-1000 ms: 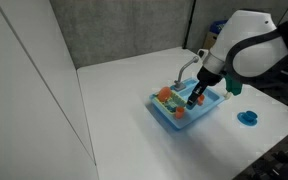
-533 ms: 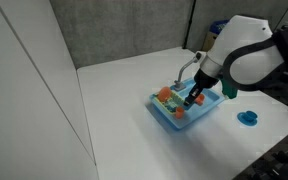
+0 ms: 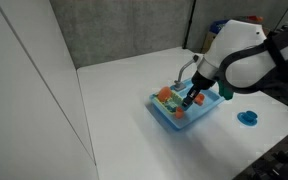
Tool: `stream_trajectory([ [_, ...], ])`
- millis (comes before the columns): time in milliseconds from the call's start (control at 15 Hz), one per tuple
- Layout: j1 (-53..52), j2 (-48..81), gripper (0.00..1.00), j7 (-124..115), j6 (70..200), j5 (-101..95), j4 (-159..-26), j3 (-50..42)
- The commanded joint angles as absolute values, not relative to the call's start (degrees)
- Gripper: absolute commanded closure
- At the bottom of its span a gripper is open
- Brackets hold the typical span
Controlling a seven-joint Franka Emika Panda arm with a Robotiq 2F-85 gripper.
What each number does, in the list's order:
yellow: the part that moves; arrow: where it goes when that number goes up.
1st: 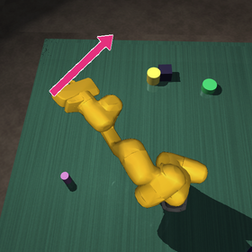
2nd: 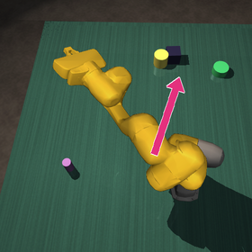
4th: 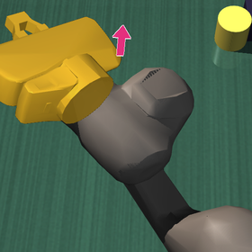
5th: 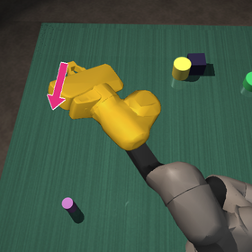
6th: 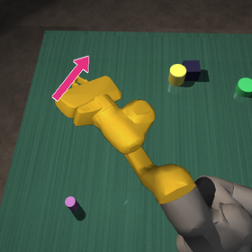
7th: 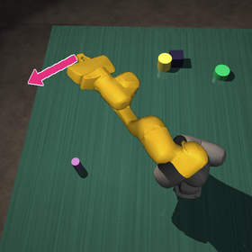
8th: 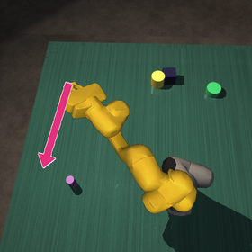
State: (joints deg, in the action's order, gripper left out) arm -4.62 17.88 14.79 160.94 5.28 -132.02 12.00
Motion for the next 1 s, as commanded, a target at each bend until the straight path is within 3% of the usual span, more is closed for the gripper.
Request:
stream_trajectory([
  [0, -5.0, 19.4, 0.84, 13.1, 161.6, 3.3, -130.2, 11.3],
  [933, -6.1, 22.2, 0.84, 9.8, 160.2, 0.8, -127.2, 10.0],
])
